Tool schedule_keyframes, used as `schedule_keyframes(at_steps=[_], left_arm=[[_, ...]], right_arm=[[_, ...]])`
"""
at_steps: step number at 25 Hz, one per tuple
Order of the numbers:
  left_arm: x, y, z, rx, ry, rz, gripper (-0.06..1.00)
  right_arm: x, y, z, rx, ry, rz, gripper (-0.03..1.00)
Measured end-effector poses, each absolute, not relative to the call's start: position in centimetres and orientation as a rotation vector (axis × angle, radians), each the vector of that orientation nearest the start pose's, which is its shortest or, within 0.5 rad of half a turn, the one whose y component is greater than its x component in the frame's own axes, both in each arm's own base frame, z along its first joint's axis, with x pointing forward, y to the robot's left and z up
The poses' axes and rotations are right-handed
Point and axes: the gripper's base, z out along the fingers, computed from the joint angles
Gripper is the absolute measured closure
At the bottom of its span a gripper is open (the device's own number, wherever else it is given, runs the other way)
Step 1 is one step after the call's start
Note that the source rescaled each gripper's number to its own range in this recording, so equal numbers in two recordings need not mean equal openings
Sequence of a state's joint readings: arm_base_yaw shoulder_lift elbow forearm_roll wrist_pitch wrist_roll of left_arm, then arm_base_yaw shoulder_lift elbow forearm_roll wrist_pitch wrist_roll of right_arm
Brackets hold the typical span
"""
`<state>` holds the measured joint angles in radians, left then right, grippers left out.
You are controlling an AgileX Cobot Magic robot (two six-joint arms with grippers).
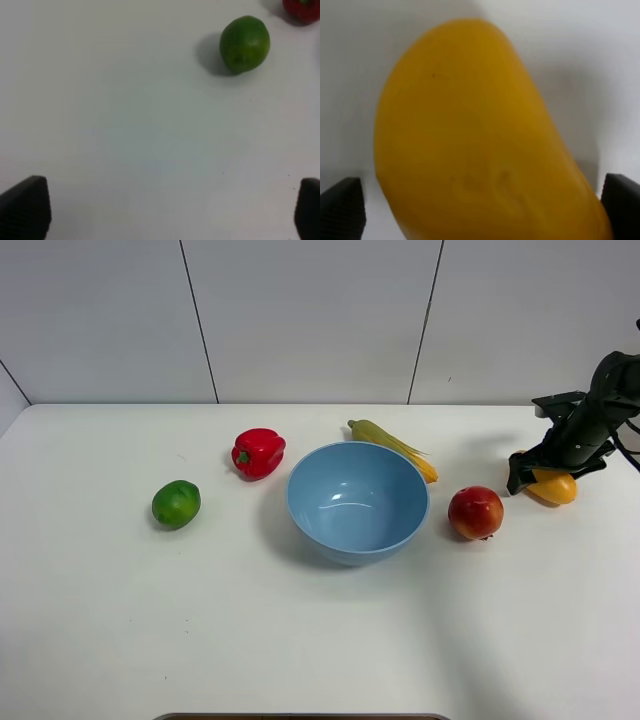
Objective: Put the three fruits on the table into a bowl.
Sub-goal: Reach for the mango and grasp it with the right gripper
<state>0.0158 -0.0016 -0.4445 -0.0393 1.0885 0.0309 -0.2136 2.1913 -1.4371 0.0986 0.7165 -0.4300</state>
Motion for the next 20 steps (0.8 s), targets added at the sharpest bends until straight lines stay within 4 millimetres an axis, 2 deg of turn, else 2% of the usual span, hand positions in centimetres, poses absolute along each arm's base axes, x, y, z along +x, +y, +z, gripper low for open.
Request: schedule_keyframes(at_steps=[7,9,15,20], left_arm=[[-0.04,-0.32,25.96,0.017,2.125,-0.02,-0.06],[-0.04,-0.32,25.96,0.017,2.125,-0.02,-0.06],[-0.04,-0.32,25.96,0.017,2.125,-0.02,-0.06],[-0.04,-0.32,25.96,0.017,2.125,-0.02,-0.06]], right_arm=[[41.54,-8.32,9.52,-0.213,2.951,0.035,0.19],[41.54,-8.32,9.53,-0.213,2.951,0.035,0.24],[41.61,-8.32,9.55,-0.209,2.945,0.036,0.66],[41.68,-8.32,9.56,-0.204,2.938,0.036,0.89]])
